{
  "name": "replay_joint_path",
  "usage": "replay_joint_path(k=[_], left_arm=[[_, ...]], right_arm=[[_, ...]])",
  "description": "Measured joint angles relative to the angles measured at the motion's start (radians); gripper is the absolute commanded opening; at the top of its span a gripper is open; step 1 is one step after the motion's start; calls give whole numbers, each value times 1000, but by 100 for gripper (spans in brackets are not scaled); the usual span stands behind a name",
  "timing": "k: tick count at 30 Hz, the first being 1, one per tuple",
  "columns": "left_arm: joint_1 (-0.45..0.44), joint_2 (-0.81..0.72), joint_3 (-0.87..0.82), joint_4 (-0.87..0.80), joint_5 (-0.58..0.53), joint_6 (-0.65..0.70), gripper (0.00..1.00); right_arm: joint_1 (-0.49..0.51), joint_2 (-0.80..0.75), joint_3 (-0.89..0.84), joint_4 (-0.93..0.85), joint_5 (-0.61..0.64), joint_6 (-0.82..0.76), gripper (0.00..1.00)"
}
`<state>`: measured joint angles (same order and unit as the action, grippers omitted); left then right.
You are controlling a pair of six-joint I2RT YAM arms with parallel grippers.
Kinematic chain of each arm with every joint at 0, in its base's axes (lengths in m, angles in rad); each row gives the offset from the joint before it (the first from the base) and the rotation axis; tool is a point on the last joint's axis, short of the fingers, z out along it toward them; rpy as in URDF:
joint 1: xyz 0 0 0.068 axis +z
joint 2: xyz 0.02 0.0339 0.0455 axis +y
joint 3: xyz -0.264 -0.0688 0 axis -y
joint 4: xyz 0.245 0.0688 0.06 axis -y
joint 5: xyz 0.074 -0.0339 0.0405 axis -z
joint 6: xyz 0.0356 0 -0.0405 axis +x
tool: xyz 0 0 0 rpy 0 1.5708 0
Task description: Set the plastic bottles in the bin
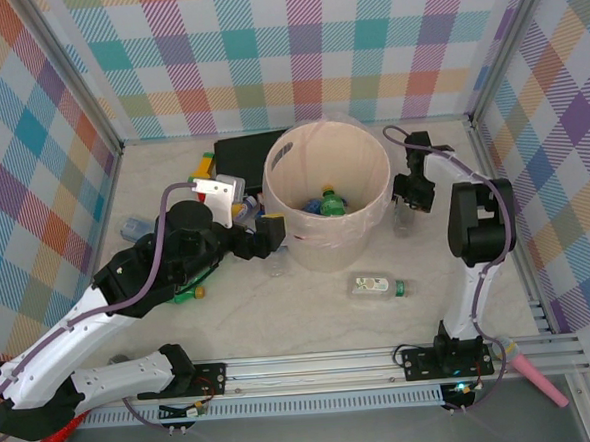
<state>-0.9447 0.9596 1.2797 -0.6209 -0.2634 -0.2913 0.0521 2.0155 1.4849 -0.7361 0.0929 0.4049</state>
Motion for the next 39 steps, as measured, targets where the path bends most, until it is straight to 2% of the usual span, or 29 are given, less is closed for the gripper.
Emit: replay_joint_path(k=[7,10,19,24,29,39], left_arm=[[0,-10,0,-6,-11,0,100],[0,-14,0,-6,-11,0,99],[0,-25,0,-7,-18,0,99],[0,-49,-9,-5,-47,0,99],[0,-55,-19,-3,-79,-5,99],[0,-45,-21,32,-97,-9,100]], right_arm=[[0,30,35,-31,-16,-22,64],[0,30,44,-44,-15,-31,56],[0,-12,7,-33,-6,-26,54],[0,-165,-79,2,5,0,55],[0,-393,-159,52,31,29,54],[16,-750,-198,115,111,52,53]])
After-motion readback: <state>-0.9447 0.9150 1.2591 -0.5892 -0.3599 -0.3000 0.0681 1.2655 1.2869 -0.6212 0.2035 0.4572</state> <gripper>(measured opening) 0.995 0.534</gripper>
